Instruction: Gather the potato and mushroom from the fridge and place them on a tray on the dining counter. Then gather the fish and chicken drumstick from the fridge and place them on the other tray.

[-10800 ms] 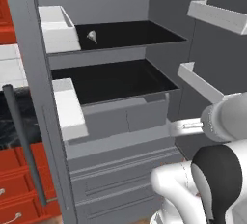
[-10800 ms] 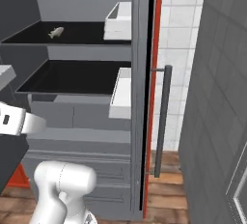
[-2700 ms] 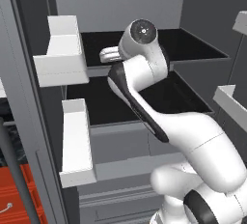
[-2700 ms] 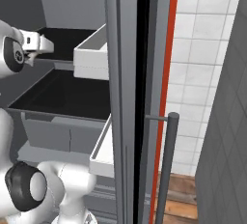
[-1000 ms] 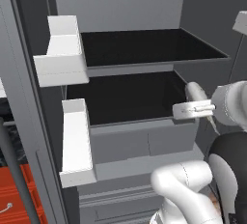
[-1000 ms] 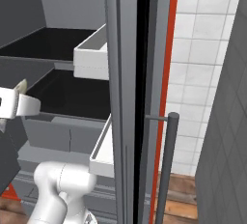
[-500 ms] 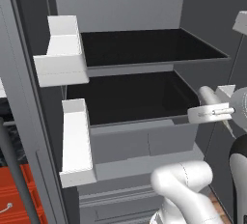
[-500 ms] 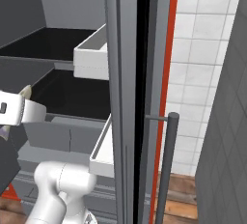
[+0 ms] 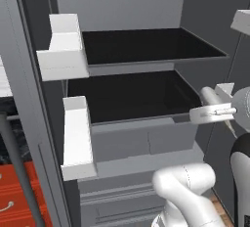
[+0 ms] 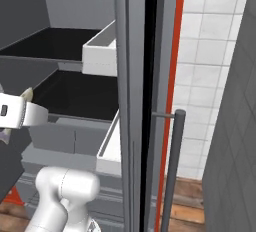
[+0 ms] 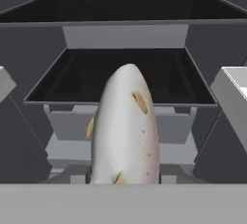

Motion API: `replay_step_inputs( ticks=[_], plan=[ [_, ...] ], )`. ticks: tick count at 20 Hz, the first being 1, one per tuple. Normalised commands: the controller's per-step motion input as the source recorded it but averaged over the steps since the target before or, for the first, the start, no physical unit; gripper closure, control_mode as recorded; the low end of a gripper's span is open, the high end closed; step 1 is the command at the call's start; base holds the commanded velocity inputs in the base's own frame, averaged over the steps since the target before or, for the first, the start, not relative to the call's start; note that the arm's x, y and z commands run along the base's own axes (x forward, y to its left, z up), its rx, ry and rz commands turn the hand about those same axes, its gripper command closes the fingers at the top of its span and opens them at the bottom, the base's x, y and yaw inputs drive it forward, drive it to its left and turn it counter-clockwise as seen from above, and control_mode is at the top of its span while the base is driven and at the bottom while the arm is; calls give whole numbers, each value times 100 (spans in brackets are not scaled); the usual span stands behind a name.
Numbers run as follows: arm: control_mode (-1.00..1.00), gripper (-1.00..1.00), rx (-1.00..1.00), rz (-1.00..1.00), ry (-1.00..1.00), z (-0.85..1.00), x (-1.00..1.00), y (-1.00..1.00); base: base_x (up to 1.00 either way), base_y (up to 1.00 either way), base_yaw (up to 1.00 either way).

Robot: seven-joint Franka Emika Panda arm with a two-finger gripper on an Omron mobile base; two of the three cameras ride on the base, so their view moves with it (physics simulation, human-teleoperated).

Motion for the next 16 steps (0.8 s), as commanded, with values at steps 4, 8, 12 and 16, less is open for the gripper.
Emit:
replay_step_inputs(
  ticks=[4,8,12,16],
  plan=[
    [100,100,0,0,0,0,0,0,-60,13,-2],
    [100,100,0,0,0,0,0,0,-54,12,-1],
    [100,100,0,0,0,0,0,0,-38,23,-1],
    [100,100,0,0,0,0,0,0,-34,26,0]
  ],
)
